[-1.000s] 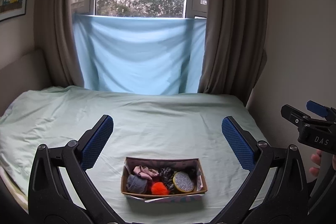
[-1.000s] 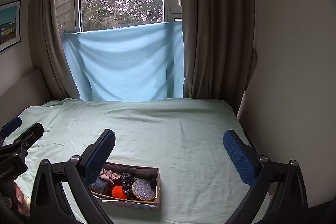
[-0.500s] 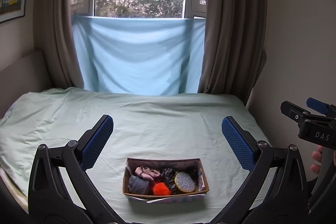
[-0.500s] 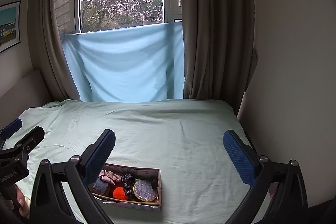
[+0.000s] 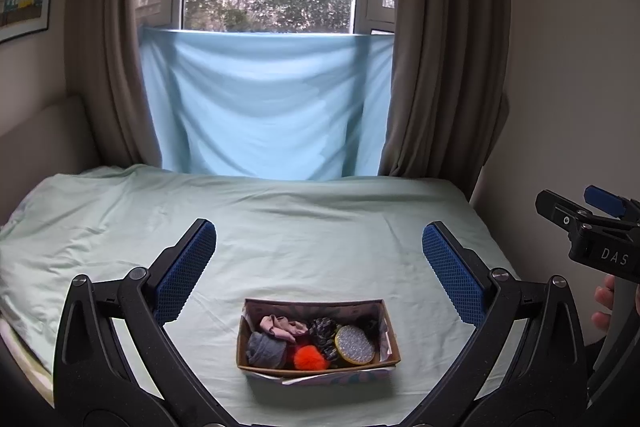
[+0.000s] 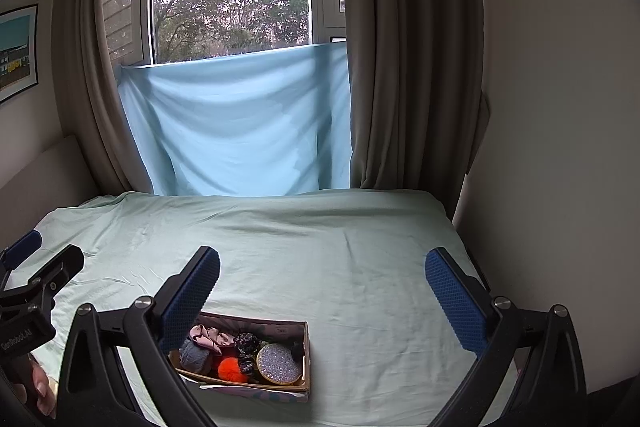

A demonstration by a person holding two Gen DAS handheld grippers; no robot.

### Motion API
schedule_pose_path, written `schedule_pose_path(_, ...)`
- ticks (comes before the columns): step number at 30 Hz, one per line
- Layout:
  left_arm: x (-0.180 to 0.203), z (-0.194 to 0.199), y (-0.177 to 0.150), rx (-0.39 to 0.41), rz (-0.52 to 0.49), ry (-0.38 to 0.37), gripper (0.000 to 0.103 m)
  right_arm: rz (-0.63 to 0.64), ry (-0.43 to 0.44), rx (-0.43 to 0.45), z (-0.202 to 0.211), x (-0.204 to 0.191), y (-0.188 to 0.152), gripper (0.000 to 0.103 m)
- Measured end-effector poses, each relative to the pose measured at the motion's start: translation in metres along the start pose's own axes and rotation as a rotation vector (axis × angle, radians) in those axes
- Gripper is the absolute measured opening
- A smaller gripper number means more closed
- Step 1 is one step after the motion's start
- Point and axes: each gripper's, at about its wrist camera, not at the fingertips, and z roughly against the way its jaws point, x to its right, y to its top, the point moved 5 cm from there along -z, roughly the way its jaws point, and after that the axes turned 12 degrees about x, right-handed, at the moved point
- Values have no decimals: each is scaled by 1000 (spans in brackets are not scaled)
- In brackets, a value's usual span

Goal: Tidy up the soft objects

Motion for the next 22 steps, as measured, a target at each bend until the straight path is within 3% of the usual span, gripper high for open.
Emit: schedule_pose_path(22, 1, -3, -2, 34, -25, 15, 103, -2, -4, -30, -6, -6, 0, 102)
